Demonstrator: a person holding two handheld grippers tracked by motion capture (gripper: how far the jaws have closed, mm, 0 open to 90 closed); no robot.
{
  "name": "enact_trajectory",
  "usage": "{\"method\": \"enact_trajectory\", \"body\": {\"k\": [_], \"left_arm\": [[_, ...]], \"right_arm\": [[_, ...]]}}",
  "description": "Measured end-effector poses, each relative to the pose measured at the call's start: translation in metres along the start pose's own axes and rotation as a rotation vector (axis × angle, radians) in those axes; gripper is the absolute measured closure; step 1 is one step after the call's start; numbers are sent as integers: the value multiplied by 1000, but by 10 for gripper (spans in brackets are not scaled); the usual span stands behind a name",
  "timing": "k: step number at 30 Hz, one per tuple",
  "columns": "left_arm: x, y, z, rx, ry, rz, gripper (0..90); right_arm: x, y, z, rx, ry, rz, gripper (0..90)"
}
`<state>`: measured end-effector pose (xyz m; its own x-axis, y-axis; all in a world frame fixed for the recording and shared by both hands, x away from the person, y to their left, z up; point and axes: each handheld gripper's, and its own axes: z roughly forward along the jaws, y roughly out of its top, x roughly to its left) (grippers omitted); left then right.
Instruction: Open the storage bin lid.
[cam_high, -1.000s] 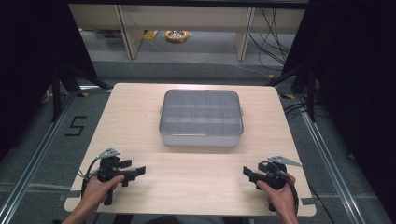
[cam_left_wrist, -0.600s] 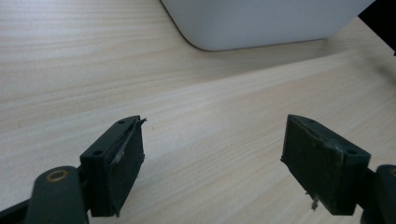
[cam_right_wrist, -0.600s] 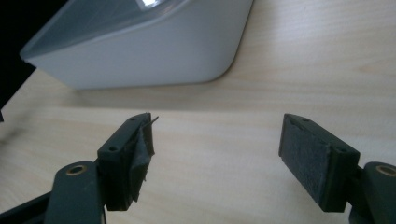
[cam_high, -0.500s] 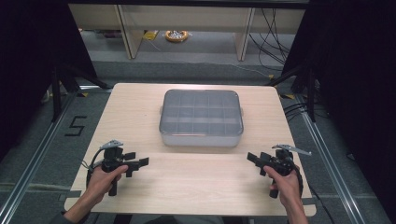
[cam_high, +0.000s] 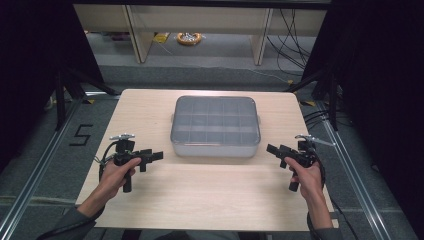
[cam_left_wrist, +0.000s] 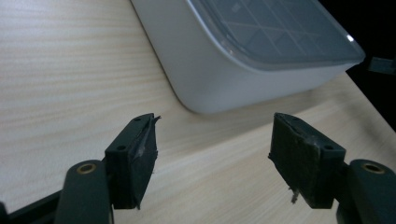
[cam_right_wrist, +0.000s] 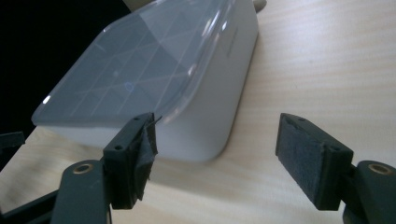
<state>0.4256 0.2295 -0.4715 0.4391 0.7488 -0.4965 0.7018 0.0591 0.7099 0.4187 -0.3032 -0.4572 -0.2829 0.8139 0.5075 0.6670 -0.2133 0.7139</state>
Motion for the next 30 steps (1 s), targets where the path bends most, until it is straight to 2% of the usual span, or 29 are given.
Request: {"method": "enact_trajectory", "body": {"k": [2,5,6,7,8,9,10,11,12,13,15,16,17,18,19,20,21,22,23,24,25,26,27,28,29,30], "left_arm": [[-1,10,2,-4,9,8,329],[-2,24,9,-16,-1,-14,335],[-2,29,11,-10,-3,-20,337],[-2,29,11,-10,-3,-20,338],[-3,34,15,-21,12,-15,344],[-3,39,17,-19,17,-3,344],[-4,44,21,-18,27,0,351],[-4,51,26,-12,26,-6,356],[-4,51,26,-12,26,-6,357],[-3,57,32,4,22,-7,356],[-2,61,36,1,15,-21,356],[1,63,37,13,15,-23,360],[3,66,40,14,16,-27,368],[5,70,45,15,23,-24,375],[5,70,45,15,23,-24,376],[7,73,52,4,29,-52,381],[9,75,53,13,30,-46,384],[9,77,57,-1,30,-71,391],[10,79,59,3,32,-69,391],[11,80,60,9,33,-67,392],[11,80,60,9,33,-67,395],[12,82,63,3,44,-74,395],[12,84,66,3,44,-79,401],[13,87,70,4,51,-81,409],[13,88,71,3,53,-86,409],[14,89,72,4,53,-86,409]], "right_arm": [[1,9,4,-7,8,-1,315],[-4,22,14,-31,-14,-65,334],[-1,25,15,-23,-16,-23,341],[-1,25,15,-23,-16,-23,341],[-2,34,22,-24,-33,-18,349],[-2,34,22,-24,-33,-18,349],[-7,38,26,-35,-35,-64,354],[-3,46,30,-28,-45,-18,364],[-2,49,32,-33,-49,-20,365],[-6,53,35,-40,-51,-68,365],[-5,55,36,-36,-45,-61,365],[1,57,38,-18,-39,23,365],[3,60,39,-4,-44,45,366],[-5,65,46,-38,-58,-62,369],[0,66,46,-16,-58,11,370],[-3,67,50,-27,-64,-11,370],[-3,69,52,-16,-68,-4,370],[-3,70,54,-11,-71,6,371],[-8,71,57,-17,-72,-47,375],[-1,71,57,8,-71,52,378],[-1,71,57,8,-71,52,378],[2,72,58,36,-71,96,379],[-2,73,62,16,-78,40,384],[-9,75,68,0,-66,-39,391],[0,75,69,26,-65,67,393],[-1,75,72,31,-63,41,395]]}}
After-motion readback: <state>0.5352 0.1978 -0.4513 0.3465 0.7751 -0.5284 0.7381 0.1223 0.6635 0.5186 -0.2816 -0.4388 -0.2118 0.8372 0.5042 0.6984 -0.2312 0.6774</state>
